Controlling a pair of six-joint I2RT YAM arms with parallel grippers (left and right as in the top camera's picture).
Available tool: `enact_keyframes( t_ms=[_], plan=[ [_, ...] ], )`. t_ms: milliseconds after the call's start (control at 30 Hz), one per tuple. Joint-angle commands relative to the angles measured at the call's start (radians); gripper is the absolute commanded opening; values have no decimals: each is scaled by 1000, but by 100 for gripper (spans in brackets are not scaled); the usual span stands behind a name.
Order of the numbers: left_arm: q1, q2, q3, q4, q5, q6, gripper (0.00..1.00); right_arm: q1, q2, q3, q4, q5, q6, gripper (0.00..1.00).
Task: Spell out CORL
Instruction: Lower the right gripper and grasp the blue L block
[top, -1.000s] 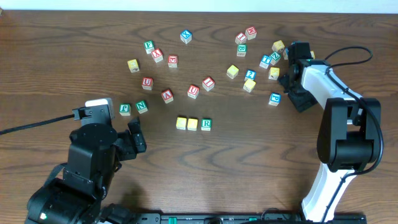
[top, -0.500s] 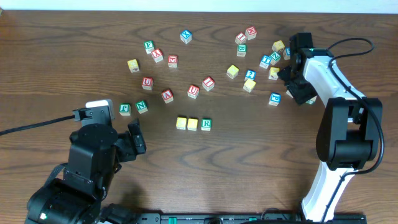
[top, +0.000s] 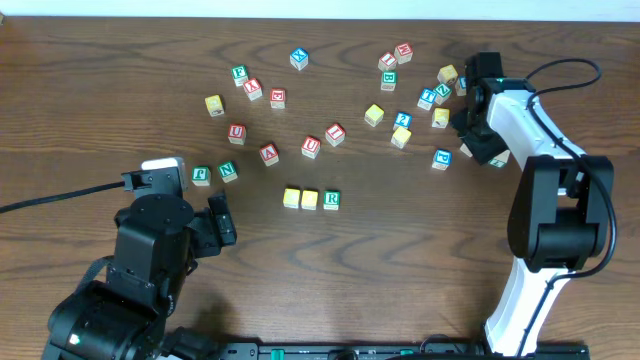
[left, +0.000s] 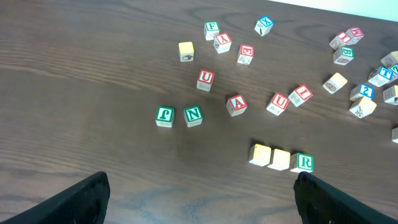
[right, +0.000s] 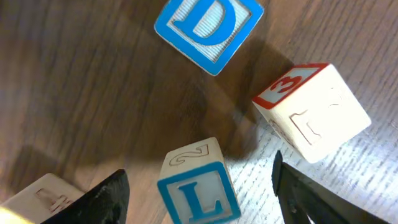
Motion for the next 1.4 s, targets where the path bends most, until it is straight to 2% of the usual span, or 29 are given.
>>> enact_keyframes(
  t_ms=[0, 167, 333, 500, 633, 767, 1167, 1367],
  plan=[
    [3, 2, 10, -3, -14, 14, 93, -3, 33, 18, 3, 24, 4, 70],
    [3, 5, 10, -6, -14, 14, 93, -3, 33, 18, 8, 24, -1, 69],
    [3, 5, 10, -13, -14, 14, 93, -3, 33, 18, 14, 24, -8, 54],
    [3, 5, 10, -14, -14, 15, 93, -3, 33, 18, 14, 24, -8, 48],
    [3, 5, 10, -14, -14, 15, 93, -3, 33, 18, 13, 24, -8, 32],
    [3, 5, 10, -15, -14, 15, 93, -3, 33, 18, 12, 24, -8, 22],
    [3, 5, 10, -22, -14, 29, 93, -3, 33, 20, -4, 10, -17, 21],
    [3, 5, 10, -23, -14, 29, 93, -1, 32, 108, -85, 0, -72, 17]
  ],
)
